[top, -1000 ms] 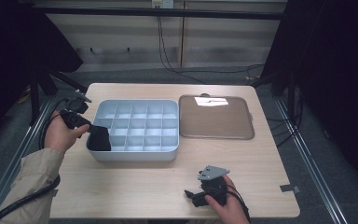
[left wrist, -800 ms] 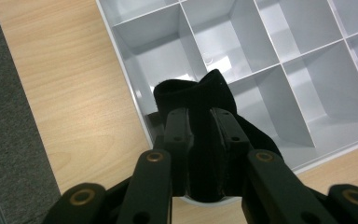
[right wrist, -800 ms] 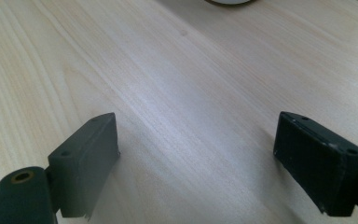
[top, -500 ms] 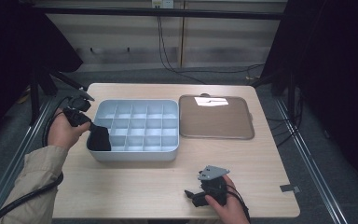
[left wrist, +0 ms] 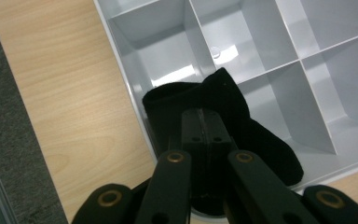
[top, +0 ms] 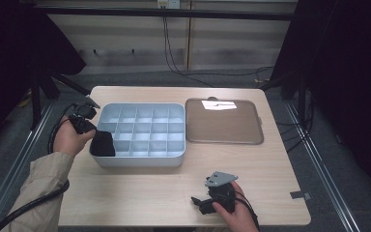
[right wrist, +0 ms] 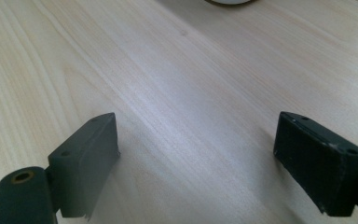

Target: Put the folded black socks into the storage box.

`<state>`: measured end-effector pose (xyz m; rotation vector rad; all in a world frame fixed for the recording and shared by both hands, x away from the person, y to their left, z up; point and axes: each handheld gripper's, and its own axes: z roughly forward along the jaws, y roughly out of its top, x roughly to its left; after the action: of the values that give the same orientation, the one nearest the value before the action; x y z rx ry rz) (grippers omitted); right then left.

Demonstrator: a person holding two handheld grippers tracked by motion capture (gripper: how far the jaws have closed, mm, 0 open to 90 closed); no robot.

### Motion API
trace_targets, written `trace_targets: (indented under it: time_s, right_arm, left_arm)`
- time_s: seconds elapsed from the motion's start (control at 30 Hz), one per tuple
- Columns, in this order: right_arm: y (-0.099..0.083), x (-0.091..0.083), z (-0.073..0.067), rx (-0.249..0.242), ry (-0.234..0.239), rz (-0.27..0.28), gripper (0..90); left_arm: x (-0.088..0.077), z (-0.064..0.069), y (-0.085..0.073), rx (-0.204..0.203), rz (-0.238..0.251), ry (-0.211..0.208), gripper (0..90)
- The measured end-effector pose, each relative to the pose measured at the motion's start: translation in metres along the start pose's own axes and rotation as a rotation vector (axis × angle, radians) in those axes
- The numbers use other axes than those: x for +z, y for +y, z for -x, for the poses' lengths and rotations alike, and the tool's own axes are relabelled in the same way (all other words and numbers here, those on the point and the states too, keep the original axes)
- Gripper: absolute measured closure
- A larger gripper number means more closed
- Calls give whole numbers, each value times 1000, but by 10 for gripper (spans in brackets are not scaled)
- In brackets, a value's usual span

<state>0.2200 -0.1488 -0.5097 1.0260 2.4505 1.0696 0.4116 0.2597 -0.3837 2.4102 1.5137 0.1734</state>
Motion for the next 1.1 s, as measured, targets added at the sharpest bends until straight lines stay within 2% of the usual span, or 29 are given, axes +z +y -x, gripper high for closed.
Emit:
trace_targets:
  time_s: [0.23,0.47,0.77,1.1]
  right_arm:
    - [0,0,0,0,0,0,134]
    - [0,0,0,-3,1,1,134]
    - [0,0,0,0,3,-2,135]
    - [0,0,-1,1,2,-2,134]
  left_arm:
    - [12,0,-4,-10,-10,-17,894]
    - [19,2,-4,2,-13,-1,895]
    - [31,3,-11,-12,-27,-17,900]
    - [43,5,-16,4,-35,-21,900]
